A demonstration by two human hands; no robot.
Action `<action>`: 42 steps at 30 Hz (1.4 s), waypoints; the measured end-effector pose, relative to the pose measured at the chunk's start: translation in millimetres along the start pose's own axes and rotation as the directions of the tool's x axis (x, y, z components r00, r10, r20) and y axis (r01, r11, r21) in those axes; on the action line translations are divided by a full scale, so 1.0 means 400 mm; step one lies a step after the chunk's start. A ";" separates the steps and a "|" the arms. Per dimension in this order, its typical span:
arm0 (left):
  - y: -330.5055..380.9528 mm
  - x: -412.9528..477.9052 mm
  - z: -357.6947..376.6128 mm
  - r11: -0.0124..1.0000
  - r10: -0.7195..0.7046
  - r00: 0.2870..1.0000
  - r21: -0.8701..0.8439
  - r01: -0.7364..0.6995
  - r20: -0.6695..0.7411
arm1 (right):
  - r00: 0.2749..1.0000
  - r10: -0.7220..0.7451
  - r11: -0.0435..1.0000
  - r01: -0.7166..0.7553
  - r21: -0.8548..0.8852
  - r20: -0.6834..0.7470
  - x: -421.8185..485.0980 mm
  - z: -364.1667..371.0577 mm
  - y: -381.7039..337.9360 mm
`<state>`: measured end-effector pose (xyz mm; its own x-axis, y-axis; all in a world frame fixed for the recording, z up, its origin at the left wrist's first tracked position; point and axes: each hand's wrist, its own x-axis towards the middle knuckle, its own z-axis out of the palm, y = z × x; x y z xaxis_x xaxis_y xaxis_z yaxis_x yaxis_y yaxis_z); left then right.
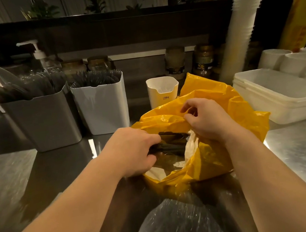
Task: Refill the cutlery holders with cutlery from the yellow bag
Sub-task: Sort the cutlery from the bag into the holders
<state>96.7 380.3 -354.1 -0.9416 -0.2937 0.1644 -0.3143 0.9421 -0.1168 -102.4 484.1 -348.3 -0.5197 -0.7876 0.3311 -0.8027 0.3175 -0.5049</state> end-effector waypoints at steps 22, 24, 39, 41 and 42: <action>-0.113 -0.060 -0.063 0.504 -0.393 0.745 -0.551 0.664 0.538 | 0.993 -0.097 0.992 0.090 0.090 0.069 -0.031 0.013 -0.064; -0.108 -0.061 -0.065 0.496 -0.408 0.741 -0.552 0.670 0.533 | 0.987 -0.135 0.986 0.124 0.114 0.092 -0.040 0.006 -0.076; -0.120 -0.060 -0.083 0.400 -0.423 0.706 -0.582 0.708 0.568 | 0.871 -0.104 0.958 0.218 -0.187 0.481 -0.073 0.049 -0.141; -0.123 -0.058 -0.079 0.385 -0.433 0.702 -0.588 0.711 0.565 | 0.896 -0.139 0.981 0.182 -0.063 0.421 -0.074 0.040 -0.145; -0.126 -0.058 -0.078 0.371 -0.430 0.699 -0.593 0.714 0.572 | 0.901 -0.166 0.984 0.180 0.004 0.400 -0.076 0.039 -0.152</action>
<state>138.3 344.8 -321.4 -0.5916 -0.7029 -0.3948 -0.7177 0.2360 0.6552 -33.3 480.6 -339.9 -0.2176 -0.9740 0.0632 -0.8820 0.1685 -0.4400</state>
